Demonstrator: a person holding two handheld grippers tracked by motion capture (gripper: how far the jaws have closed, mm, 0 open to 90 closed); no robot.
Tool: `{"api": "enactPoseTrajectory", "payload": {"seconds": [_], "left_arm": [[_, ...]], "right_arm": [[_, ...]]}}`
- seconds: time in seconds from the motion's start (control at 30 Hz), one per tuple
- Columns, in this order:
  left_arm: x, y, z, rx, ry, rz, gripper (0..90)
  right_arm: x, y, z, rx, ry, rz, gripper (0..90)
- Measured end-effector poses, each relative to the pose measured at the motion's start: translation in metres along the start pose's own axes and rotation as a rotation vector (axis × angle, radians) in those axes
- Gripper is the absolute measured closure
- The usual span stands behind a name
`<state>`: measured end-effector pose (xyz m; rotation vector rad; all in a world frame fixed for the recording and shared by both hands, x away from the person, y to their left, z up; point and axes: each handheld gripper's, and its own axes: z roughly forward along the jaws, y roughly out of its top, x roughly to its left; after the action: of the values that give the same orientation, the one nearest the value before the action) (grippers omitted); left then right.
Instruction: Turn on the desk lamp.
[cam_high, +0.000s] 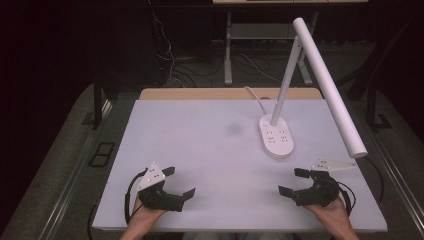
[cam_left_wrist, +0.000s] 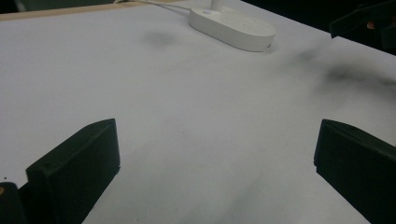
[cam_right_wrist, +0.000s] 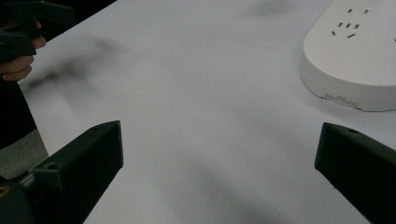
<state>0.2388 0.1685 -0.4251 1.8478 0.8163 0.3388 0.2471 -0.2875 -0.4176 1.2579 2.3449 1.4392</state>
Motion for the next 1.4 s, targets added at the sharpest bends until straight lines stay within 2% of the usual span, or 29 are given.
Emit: {"api": "enactPoseTrajectory", "payload": {"seconds": [0.5, 1.0, 1.3, 1.4], "left_arm": [[0.0, 0.0, -0.001, 0.004, -0.002, 0.004, 0.0], [0.001, -0.001, -0.001, -0.002, 0.01, -0.007, 0.0], [0.001, -0.001, -0.001, 0.003, 0.005, -0.005, 0.0], [0.001, -0.001, 0.0, 0.023, 0.014, 0.006, 0.0]], "right_arm": [[-0.005, 0.001, -0.003, 0.009, 0.002, 0.006, 0.4], [-0.002, 0.006, -0.003, 0.031, 0.029, 0.013, 0.4], [-0.001, 0.018, -0.004, 0.023, 0.035, 0.013, 0.4], [-0.003, 0.023, -0.004, 0.027, 0.037, 0.011, 0.5]]}}
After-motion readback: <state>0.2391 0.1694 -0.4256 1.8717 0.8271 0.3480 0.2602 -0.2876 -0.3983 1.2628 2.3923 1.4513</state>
